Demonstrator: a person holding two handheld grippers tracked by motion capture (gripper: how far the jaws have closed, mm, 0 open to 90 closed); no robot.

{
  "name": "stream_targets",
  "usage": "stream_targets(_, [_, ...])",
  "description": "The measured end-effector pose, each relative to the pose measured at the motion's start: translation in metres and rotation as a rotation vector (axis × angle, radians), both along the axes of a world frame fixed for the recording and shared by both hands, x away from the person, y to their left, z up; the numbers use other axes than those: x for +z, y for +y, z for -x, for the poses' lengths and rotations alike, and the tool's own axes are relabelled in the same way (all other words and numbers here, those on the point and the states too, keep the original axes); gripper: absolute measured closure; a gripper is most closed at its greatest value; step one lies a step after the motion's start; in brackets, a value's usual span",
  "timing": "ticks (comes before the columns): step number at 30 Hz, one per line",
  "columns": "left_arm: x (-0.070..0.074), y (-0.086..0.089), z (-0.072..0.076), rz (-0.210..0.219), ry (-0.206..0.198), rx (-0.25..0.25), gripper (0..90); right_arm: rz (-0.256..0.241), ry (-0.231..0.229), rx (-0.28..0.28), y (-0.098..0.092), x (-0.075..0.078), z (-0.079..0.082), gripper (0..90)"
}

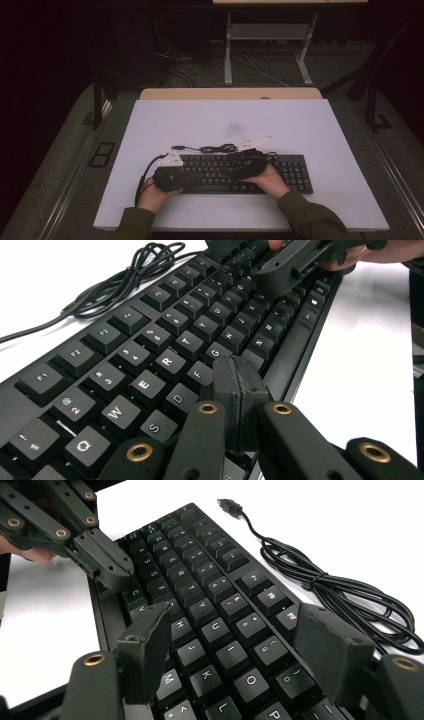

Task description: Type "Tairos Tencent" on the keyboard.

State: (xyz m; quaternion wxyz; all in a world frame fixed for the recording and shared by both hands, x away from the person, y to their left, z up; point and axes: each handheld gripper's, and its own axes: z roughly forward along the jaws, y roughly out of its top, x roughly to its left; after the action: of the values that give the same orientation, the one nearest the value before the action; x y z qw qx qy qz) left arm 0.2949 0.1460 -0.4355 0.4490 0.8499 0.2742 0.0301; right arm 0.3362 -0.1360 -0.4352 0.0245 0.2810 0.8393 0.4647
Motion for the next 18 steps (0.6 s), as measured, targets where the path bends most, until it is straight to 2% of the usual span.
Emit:
stream_targets(10, [-0.0035,-0.0032,-0.0001,-0.025,0.008,-0.006,88.6,-0.006,-0.001,-0.004,-0.0001,0.0003,-0.0001,30.6])
stream_targets(18, [-0.0044,-0.0044,-0.0001,-0.021,0.009,-0.007,88.6,-0.006,-0.001,-0.005,-0.0001,0.0002,-0.0002,30.6])
